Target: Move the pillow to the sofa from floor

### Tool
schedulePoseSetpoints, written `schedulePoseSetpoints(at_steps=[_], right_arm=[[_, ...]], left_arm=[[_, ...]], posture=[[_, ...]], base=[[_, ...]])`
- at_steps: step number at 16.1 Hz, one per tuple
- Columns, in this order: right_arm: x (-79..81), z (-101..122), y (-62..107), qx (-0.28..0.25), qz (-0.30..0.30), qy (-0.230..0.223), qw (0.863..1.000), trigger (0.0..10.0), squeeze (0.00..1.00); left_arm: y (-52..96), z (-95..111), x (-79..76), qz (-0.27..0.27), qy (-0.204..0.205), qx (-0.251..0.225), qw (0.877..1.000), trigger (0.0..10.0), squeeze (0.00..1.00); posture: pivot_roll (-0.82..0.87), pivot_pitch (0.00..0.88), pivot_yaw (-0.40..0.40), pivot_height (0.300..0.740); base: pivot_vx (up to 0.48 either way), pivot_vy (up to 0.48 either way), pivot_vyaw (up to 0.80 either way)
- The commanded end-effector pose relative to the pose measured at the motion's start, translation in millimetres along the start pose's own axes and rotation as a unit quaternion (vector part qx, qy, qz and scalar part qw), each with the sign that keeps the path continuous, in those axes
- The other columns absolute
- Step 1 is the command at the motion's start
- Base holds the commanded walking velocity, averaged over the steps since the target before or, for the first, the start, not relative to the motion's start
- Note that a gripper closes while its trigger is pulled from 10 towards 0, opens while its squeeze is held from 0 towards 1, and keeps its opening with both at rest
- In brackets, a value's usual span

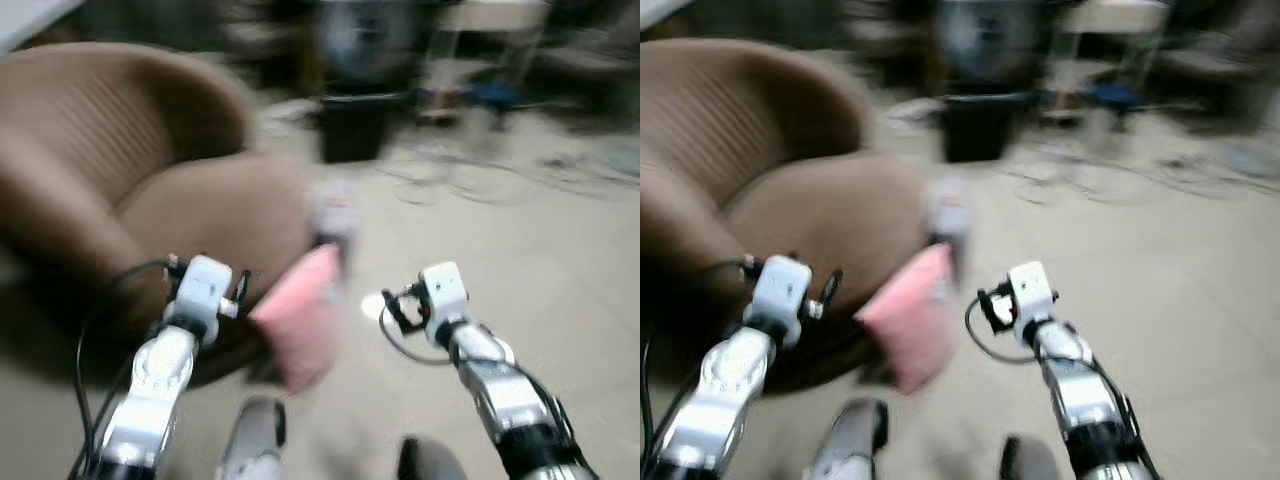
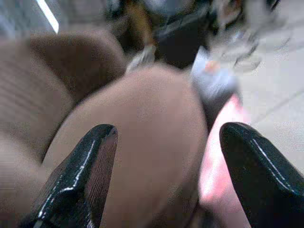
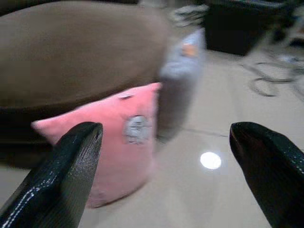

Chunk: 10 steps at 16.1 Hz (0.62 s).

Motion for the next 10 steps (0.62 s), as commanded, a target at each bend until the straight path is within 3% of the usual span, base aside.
schedulePoseSetpoints(at_steps=[1, 9, 10], right_arm=[[3.1, 4.8, -2.8, -0.006, 0.006, 0.003, 1.000, 10.0, 0.00], [2.3, 4.2, -4.1, -0.003, -0.004, -0.017, 1.000, 10.0, 0.00], [2.1, 3.7, -3.6, -0.003, -0.004, -0.019, 1.000, 10.0, 0.00]], left_arm=[[-2.7, 6.3, 5.2, 0.001, -0.005, -0.009, 1.000, 10.0, 0.00], [-3.1, 6.2, 5.1, -0.005, -0.007, -0.008, 1.000, 10.0, 0.00], [-3.2, 6.3, 4.9, -0.005, -0.007, -0.008, 1.000, 10.0, 0.00]], posture=[[0.10, 0.000, -0.017, 0.628], [0.11, 0.000, -0.013, 0.628], [0.11, 0.000, -0.013, 0.628]], base=[[0.330, 0.000, 0.00], [0.323, 0.000, 0.00], [0.311, 0.000, -0.77]])
Point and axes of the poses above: a point about 5 cm out from each wrist's last joint towards the gripper, its own y axis pointing back from the gripper into the wrist, its own z axis along the axis of the wrist's last joint, x = y × z, the point moved 3 cm from there along -y, pointing out of the wrist towards the gripper, and after that the axes turned 3 degrees about -y, right-handed, at the moved point
